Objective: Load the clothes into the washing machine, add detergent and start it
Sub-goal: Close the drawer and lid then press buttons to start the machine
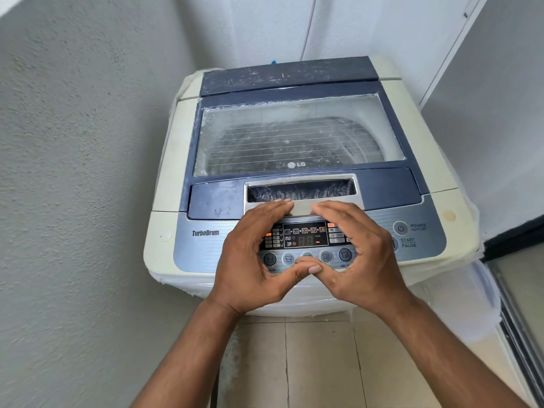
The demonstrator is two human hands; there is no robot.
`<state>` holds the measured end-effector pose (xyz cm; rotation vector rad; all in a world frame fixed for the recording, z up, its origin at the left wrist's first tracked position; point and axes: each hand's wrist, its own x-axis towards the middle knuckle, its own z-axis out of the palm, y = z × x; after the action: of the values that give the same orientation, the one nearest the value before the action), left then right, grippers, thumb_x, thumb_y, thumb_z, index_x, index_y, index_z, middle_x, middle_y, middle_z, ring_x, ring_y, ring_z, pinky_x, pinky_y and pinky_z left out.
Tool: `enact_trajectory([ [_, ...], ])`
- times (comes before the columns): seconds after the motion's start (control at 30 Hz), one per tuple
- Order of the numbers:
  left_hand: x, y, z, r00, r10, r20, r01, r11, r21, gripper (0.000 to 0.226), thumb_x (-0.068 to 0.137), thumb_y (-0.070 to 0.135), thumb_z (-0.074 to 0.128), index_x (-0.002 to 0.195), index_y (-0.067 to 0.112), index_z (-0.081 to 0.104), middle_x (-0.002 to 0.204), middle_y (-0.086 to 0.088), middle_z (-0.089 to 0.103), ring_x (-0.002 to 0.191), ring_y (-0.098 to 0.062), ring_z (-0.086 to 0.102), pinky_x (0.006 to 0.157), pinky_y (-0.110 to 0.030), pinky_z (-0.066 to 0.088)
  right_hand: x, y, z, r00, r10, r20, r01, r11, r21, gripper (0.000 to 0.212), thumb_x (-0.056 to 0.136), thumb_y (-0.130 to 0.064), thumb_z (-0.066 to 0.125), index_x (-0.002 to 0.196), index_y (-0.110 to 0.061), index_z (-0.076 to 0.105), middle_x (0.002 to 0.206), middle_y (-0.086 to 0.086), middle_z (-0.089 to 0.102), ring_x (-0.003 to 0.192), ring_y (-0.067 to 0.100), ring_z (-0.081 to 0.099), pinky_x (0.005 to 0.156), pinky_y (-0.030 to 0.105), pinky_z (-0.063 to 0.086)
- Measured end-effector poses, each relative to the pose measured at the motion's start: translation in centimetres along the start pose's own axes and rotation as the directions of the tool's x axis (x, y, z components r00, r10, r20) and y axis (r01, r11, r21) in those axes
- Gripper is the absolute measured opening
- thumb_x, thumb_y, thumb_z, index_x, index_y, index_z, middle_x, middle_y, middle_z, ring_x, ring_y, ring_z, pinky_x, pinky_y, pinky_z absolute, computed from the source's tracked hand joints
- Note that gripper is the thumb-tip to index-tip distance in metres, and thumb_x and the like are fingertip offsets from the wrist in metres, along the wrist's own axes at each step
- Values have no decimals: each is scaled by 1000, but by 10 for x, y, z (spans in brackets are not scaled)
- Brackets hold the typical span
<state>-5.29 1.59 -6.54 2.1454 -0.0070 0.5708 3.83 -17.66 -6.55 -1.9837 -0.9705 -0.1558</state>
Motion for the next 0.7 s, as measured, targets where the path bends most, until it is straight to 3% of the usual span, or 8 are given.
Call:
enact_trajectory([
  [0.17, 1, 0, 0, 1000, -10, 0, 10, 1000, -15, 90, 67, 40, 96, 142, 8, 61, 139, -2, 66, 135, -22, 60, 110, -50, 50, 0, 1, -1, 1000, -5, 8, 5, 1000, -1, 75, 74, -37, 93, 136, -6, 65, 133, 1, 64, 126, 11, 61, 108, 25, 49],
  [0.53, 0, 2, 0, 1000, -22, 6, 22, 1000, 8, 90, 67, 43, 95, 142, 9, 61, 140, -1, 65, 135, -20, 59, 111, -48, 49, 0, 0, -2, 1000, -5, 10, 5, 1000, -7, 78, 72, -39, 95, 135, -6, 65, 133, 2, 65, 126, 12, 62, 107, 29, 51],
  [0.7, 0, 2, 0, 1000, -19, 24, 19, 1000, 8, 94, 68, 51, 93, 144, 8, 59, 142, -3, 64, 137, -22, 57, 111, -50, 49, 1, -1, -2, 1000, 13, 5, -13, 1000, -4, 80, 72, -49, 93, 134, -6, 66, 131, 2, 65, 124, 13, 63, 105, 31, 53],
])
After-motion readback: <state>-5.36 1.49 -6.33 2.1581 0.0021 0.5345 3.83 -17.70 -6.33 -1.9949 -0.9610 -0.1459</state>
